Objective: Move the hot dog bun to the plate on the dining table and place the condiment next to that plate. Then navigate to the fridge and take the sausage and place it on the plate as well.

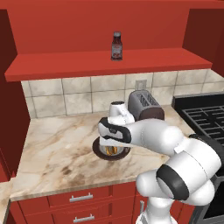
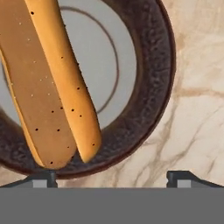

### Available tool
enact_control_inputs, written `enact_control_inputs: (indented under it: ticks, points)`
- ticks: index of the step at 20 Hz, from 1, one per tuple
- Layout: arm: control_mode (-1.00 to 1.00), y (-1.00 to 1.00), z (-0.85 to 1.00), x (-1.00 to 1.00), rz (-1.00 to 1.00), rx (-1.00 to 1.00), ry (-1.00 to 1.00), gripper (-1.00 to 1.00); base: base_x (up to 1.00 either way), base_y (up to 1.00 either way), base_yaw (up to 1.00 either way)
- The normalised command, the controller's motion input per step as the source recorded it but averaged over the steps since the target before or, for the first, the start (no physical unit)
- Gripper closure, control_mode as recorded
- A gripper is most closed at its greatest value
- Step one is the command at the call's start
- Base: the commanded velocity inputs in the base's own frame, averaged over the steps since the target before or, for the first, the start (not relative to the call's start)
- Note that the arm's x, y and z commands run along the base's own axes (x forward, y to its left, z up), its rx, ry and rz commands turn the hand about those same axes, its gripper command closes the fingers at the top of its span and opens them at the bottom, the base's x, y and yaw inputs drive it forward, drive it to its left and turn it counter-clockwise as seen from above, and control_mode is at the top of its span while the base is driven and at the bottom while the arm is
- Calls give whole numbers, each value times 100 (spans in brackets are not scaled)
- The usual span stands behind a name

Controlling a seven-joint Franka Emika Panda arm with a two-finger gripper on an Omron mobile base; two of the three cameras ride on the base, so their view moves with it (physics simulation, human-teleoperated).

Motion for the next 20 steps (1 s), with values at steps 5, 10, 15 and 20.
enact_control_inputs:
  ticks: [5,10,15,20]
  points:
    - [-100,3,0,47,0,4,-1,-100,0,0,0]
    - [-100,34,-2,35,0,0,-1,-100,0,0,0]
    - [-100,21,-18,16,0,0,-1,-100,0,0,0]
    - [-100,0,-37,1,0,0,0,-100,0,0,0]
